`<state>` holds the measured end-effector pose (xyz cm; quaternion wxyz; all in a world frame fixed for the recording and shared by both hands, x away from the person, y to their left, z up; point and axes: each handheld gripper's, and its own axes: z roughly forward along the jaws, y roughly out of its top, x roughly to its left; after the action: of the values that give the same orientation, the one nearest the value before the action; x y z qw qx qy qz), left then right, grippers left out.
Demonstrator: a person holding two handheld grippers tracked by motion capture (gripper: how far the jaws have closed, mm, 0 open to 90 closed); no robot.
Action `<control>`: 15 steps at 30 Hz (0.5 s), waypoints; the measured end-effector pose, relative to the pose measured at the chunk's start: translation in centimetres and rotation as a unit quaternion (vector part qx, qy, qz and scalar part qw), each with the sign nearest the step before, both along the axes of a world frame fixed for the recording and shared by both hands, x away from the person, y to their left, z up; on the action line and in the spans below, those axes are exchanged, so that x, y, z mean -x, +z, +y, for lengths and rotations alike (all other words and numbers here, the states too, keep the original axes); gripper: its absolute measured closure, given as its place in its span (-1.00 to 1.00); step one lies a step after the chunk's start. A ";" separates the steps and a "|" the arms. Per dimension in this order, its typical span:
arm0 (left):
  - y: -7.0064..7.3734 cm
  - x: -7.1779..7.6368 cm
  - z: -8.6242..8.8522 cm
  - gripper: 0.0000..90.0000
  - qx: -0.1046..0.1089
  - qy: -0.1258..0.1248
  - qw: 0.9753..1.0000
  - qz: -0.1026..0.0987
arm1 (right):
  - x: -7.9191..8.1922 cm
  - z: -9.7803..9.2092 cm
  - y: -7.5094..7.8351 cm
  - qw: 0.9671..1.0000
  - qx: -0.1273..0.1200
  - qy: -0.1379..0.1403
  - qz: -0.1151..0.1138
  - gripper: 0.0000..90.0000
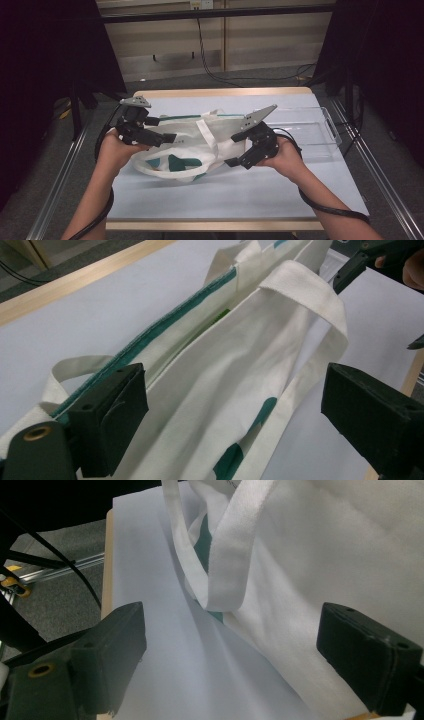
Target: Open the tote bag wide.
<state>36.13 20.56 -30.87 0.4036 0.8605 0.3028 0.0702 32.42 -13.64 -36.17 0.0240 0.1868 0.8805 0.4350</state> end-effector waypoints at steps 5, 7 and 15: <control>0.2 -0.6 -0.1 -0.75 -0.003 0.003 1.000 -0.001 | -0.2 0.0 0.3 1.000 0.000 0.001 -0.002 -0.73; 0.3 -0.9 -0.1 -0.74 -0.002 0.003 1.000 -0.002 | -0.2 0.0 0.3 1.000 -0.001 0.002 -0.001 -0.72; 0.7 -2.0 -0.2 -0.71 -0.006 0.006 1.000 -0.005 | -0.5 0.0 0.4 1.000 -0.003 0.001 -0.002 -0.69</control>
<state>38.17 20.35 -30.19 0.3995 0.8609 0.3050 0.0790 32.95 -13.68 -35.81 0.0248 0.1855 0.8791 0.4383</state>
